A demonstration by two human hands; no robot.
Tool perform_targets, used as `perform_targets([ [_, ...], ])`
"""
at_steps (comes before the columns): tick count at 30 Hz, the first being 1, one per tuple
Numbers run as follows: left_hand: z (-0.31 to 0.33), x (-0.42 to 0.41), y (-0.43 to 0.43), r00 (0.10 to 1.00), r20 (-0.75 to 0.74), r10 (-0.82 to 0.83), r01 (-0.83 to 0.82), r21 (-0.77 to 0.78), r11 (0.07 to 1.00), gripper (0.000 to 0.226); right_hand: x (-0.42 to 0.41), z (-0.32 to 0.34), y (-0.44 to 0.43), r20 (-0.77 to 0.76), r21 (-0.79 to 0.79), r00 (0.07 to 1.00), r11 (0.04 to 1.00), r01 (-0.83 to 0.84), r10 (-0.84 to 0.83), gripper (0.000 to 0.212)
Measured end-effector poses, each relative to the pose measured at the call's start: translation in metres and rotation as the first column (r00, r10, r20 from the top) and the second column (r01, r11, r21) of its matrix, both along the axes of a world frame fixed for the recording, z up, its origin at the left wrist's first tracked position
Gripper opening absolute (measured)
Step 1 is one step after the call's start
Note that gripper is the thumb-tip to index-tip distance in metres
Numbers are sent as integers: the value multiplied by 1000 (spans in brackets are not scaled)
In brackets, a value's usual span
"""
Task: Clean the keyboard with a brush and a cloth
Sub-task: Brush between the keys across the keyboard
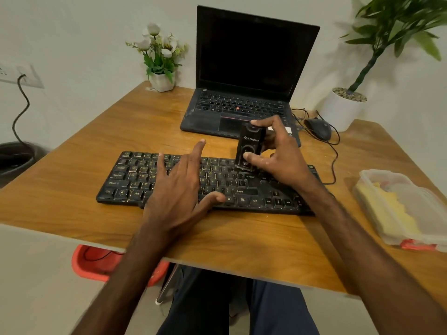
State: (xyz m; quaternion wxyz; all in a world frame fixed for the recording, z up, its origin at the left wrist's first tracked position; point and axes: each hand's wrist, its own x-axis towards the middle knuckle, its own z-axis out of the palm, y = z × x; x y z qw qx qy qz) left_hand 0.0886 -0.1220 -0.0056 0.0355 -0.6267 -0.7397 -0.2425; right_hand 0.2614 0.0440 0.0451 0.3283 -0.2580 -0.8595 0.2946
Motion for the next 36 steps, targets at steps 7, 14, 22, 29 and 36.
perform_targets([
  [7,-2,-1,1,1000,12,-7,7,17,1000,112,21,-7,-35,42,-123,975,970,-210,216,60],
  [14,0,-1,0,999,41,-22,20,44,999,112,29,3,-27,15,-27,994,994,-107,107,62],
  [22,-2,-3,1,994,105,-42,36,62,997,117,45,-3,-43,69,-36,979,981,-189,191,60],
  [29,-1,-3,0,994,92,-56,53,36,998,119,18,-11,-60,37,67,972,970,-233,231,62],
  [36,-2,-2,1,995,93,-48,45,38,998,113,-35,-4,-2,42,104,995,990,-97,93,59],
])
